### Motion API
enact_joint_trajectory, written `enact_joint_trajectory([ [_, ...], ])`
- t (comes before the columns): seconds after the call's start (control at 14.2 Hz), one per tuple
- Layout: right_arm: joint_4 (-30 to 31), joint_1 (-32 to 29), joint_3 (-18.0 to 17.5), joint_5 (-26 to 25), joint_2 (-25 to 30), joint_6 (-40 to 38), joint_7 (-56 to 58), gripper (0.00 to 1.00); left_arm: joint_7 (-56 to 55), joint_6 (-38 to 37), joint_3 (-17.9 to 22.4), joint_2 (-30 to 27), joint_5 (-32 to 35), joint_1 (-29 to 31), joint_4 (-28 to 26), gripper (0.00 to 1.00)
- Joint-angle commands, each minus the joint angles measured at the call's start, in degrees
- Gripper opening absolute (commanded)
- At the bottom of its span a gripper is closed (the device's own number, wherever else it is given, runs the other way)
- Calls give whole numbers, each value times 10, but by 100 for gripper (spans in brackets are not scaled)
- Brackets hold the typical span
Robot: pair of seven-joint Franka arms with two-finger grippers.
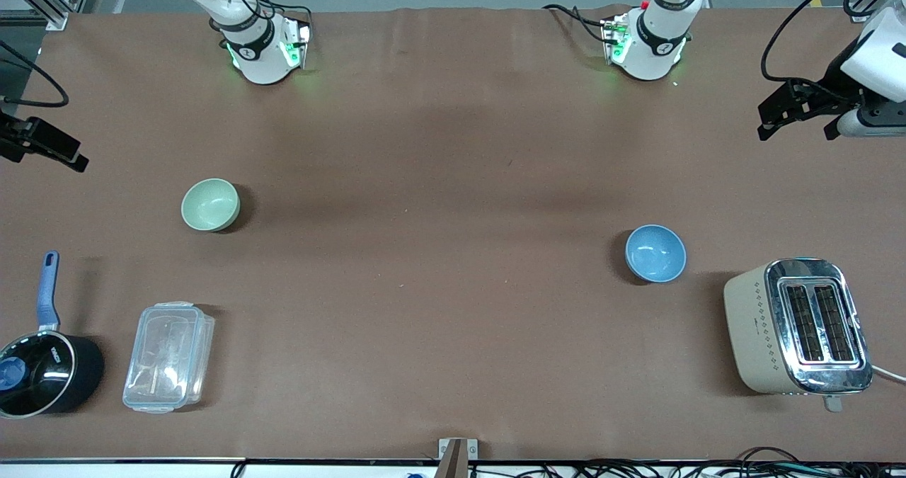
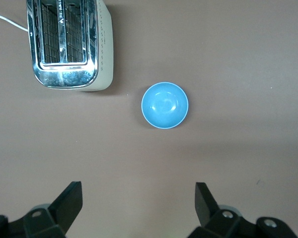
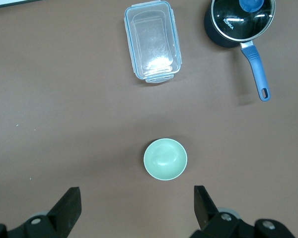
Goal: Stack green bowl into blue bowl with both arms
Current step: 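Move the left gripper toward the blue bowl beside the toaster, then lower the left gripper to the blue bowl while the right gripper reaches out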
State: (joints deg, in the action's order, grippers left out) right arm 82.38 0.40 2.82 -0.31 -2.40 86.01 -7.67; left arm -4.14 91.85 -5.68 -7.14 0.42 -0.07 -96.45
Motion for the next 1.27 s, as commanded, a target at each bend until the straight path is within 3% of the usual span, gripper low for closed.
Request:
enact_joint_trajectory([
  [0.0, 17, -8, -2, 10, 17, 7, -4, 100, 6, -4, 0, 4, -8, -1, 13, 100],
  [0.28, 17, -8, -2, 11, 17, 7, -4, 100, 14, -13, 2, 27, -4, 3, 38, 100],
  [0.49, 18, -14, -1, 11, 17, 19, -1, 100, -5, 8, 2, 56, -7, 10, 23, 100],
  [0.91, 22, -8, -4, 9, 14, 25, -1, 100, -39, 210, 2, 84, -3, 10, -122, 100],
  [1.2, 30, -9, -4, 9, -11, 78, -1, 100, -83, 361, 2, 135, 1, 10, -198, 100],
])
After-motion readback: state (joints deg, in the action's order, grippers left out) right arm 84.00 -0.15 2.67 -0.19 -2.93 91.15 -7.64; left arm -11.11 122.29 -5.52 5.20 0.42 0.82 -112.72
